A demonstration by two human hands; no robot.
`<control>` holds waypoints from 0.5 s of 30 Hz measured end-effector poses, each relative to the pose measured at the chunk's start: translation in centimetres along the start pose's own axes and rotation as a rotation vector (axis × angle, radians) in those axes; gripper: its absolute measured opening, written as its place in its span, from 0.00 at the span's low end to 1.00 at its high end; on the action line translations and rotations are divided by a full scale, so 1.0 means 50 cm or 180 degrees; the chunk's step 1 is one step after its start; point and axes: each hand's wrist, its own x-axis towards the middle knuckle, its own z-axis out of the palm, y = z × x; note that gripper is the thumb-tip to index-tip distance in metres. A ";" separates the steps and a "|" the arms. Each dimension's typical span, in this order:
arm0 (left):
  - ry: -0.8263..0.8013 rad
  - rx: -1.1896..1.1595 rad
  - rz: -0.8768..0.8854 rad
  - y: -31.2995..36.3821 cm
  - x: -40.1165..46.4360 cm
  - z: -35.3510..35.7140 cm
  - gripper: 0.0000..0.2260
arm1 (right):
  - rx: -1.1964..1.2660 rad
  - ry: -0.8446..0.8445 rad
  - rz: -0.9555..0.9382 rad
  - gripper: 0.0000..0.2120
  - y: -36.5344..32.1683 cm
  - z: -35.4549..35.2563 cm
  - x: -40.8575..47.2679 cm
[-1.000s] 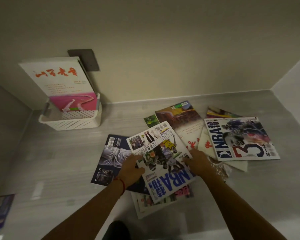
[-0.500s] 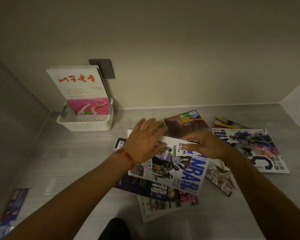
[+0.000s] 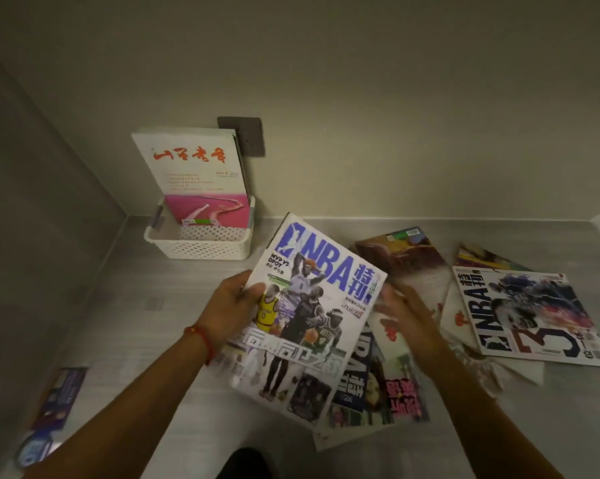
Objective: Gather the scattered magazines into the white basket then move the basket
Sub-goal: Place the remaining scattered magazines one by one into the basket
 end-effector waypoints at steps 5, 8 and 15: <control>0.0194 -0.0875 -0.0326 -0.046 -0.038 -0.070 0.11 | 0.0182 -0.0910 -0.0107 0.12 -0.003 0.151 -0.032; 0.0216 -0.0914 -0.0276 -0.073 -0.049 -0.121 0.11 | -0.0156 -0.0941 -0.0370 0.10 -0.045 0.205 -0.014; 0.0407 -0.0931 -0.0100 -0.098 0.002 -0.255 0.09 | -0.1132 -0.0840 -0.0841 0.08 -0.160 0.320 0.072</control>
